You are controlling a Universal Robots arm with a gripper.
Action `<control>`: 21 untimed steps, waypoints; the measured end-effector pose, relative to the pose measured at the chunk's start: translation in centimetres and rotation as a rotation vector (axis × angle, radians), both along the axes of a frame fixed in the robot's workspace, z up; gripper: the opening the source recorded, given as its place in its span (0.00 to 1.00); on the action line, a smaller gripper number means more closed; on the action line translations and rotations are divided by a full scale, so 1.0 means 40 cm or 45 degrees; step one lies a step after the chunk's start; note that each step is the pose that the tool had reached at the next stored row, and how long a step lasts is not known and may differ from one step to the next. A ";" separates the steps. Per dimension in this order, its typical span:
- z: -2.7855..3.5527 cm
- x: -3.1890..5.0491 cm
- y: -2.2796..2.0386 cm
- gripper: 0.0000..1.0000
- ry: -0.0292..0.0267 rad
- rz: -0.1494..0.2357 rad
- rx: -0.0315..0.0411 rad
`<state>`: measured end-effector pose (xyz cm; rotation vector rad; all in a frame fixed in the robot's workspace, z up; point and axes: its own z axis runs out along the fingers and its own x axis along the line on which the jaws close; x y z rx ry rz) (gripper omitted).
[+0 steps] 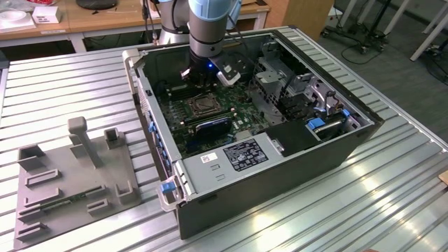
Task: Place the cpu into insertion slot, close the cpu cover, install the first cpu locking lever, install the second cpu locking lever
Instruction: 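Install the first cpu locking lever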
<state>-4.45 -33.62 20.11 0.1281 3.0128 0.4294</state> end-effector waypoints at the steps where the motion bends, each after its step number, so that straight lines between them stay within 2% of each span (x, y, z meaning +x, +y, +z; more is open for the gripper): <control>1: 0.000 0.000 0.000 0.11 0.0000 0.000 0.0001; 10: 0.001 0.000 0.000 0.11 0.0003 -0.023 -0.0004; 21: 0.001 0.000 0.003 0.11 0.0003 -0.023 -0.0005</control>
